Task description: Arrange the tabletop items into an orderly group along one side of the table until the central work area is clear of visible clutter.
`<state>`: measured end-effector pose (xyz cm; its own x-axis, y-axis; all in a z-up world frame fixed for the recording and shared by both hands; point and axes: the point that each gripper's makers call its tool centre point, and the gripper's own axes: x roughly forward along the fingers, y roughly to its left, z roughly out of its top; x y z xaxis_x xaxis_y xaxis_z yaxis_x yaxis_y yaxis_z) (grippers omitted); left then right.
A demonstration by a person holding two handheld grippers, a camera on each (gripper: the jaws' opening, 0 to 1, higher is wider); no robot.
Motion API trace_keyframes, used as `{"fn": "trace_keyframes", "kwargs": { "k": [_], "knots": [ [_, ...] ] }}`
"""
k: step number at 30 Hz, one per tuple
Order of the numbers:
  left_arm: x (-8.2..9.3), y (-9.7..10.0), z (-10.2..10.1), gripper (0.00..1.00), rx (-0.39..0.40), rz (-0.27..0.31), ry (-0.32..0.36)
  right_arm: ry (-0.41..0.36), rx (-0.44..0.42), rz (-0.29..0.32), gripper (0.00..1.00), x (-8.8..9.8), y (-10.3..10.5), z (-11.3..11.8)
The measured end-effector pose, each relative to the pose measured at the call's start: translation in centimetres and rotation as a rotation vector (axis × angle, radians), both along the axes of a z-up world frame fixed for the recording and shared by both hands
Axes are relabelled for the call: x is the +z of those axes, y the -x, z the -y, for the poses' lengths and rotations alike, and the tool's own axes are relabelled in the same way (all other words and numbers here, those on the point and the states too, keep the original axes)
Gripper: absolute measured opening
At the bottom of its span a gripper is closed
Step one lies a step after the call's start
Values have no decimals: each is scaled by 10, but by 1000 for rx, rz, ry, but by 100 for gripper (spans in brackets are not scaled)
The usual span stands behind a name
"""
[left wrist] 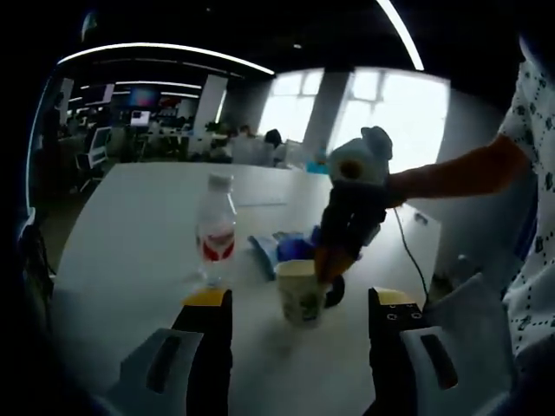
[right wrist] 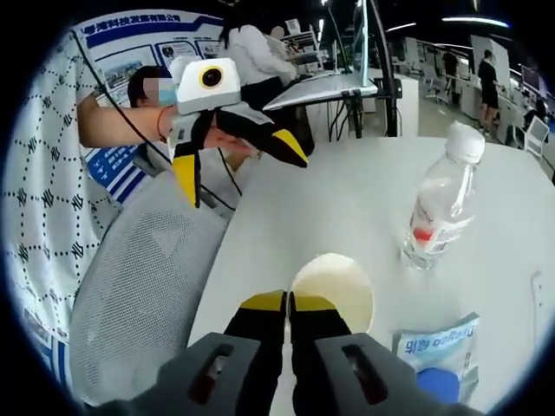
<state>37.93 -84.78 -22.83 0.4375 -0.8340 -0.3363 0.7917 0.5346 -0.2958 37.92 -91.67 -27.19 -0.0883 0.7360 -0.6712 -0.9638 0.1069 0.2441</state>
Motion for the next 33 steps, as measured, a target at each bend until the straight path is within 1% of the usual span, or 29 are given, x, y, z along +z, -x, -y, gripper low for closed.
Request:
{"fn": "trace_keyframes", "kwargs": {
  "k": [8, 14, 19, 26, 27, 29, 30, 32, 33],
  "knots": [
    [1, 1, 4, 60, -9, 3, 4, -30, -73, 72, 0, 20, -22, 7],
    [3, 0, 6, 60, -15, 9, 7, -26, -100, 116, 0, 24, -33, 11],
    [3, -1, 6, 60, -17, 10, 5, -29, -129, 154, 0, 31, -44, 14],
    [2, -1, 5, 60, -16, 9, 4, -17, -191, 257, 0, 41, -73, 17],
    [2, -1, 4, 60, -16, 9, 4, 1, -206, 294, 0, 42, -82, 19],
    [2, 0, 4, 60, -15, 8, 3, 12, -210, 312, 0, 41, -88, 19],
    [1, -1, 3, 60, -14, 8, 1, 22, -218, 331, 0, 40, -92, 20],
    [1, -1, 2, 60, -12, 6, 3, 39, -211, 346, 0, 37, -96, 20],
    [1, -1, 2, 59, -11, 5, 2, 50, -212, 364, 0, 36, -100, 20]
  ]
}}
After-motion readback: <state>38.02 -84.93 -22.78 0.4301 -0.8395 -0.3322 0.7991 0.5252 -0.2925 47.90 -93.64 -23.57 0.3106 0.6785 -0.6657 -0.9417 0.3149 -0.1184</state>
